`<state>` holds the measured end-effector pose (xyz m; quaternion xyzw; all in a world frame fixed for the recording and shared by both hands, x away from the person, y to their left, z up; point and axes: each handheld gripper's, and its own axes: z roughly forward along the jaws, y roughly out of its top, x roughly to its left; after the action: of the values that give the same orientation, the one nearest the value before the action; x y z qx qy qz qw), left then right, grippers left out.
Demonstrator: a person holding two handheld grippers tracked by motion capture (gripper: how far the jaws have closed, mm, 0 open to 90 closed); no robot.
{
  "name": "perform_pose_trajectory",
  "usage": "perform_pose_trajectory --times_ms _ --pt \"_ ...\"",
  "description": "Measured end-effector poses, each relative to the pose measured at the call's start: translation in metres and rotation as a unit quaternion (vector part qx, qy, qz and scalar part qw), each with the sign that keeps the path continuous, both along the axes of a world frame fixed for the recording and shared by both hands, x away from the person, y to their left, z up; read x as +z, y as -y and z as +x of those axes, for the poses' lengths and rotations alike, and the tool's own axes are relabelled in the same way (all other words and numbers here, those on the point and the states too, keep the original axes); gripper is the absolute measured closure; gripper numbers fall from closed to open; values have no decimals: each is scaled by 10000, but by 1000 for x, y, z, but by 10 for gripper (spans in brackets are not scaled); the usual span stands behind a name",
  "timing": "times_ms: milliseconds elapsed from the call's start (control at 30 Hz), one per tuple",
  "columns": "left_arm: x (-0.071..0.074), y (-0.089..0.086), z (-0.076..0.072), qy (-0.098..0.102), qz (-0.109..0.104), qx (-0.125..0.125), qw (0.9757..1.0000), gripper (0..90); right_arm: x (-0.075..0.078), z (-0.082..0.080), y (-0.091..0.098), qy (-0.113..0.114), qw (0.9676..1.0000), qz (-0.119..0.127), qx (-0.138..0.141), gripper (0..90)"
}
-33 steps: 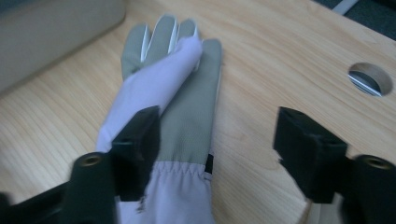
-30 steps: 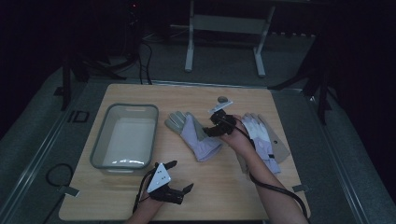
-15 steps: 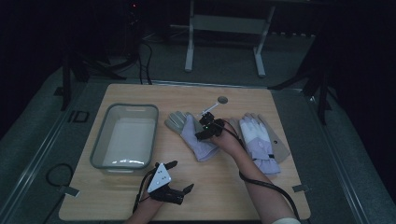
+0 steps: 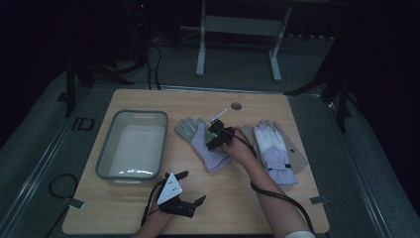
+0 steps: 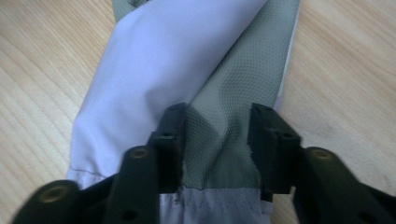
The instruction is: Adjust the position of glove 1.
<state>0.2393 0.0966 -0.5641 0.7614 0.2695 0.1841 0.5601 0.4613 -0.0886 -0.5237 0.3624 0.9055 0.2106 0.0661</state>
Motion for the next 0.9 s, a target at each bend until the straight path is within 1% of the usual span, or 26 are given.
perform_pose_trajectory --times_ms 33,67,100,133,167,200,233,267,300,400,467,567,600,633,700,767,800,833,867,900 --pt "0 0 0 -3 2 5 10000 13 0 0 0 -34 9999 57 -97 702" --pt "0 0 0 -5 0 5 10000 13 0 -1 0 -48 9999 77 -132 741" --pt "0 0 0 -8 2 5 10000 13 1 -2 0 -58 9997 91 -197 804" --pt "0 0 0 -8 2 5 10000 13 1 -2 0 -58 9997 91 -197 804" --pt "0 0 0 -13 4 4 10000 13 2 -5 -1 -32 9993 150 -326 858" --pt "0 0 0 -13 4 4 10000 13 2 -5 -1 -32 9993 150 -326 858" --pt "0 0 0 -10 1 6 10000 13 6 -10 -1 53 9985 238 -495 867" --pt "0 0 0 -10 1 6 10000 13 6 -10 -1 53 9985 238 -495 867" --pt "0 0 0 -10 -3 7 10000 13 9 -14 1 122 9969 394 -671 870" --pt "0 0 0 -6 3 4 10000 13 15 -22 8 164 9926 678 -994 872" --pt "0 0 0 -3 2 5 10000 13 19 -27 10 256 9912 718 -1087 871" --pt "0 0 0 1 3 13 10000 13 27 -36 14 349 9879 835 -1259 871" --pt "0 0 0 1 3 13 10000 13 27 -36 14 349 9879 835 -1259 871" --pt "0 0 0 0 3 22 10000 13 33 -42 19 394 9851 957 -1373 871" --pt "0 0 0 -5 -1 25 10000 13 39 -48 22 482 9838 991 -1414 871" --pt "0 0 0 -15 -24 34 10000 14 44 -54 27 518 9805 1132 -1524 871" --pt "0 0 0 -10 -12 29 10000 13 47 -57 29 554 9797 1145 -1549 871" --pt "0 0 0 -10 2 28 10000 13 49 -60 32 584 9774 1219 -1624 871" --pt "0 0 0 -13 4 25 10000 13 51 -63 34 599 9763 1267 -1648 871" --pt "0 0 0 -13 4 25 10000 13 51 -63 34 599 9763 1267 -1648 871"
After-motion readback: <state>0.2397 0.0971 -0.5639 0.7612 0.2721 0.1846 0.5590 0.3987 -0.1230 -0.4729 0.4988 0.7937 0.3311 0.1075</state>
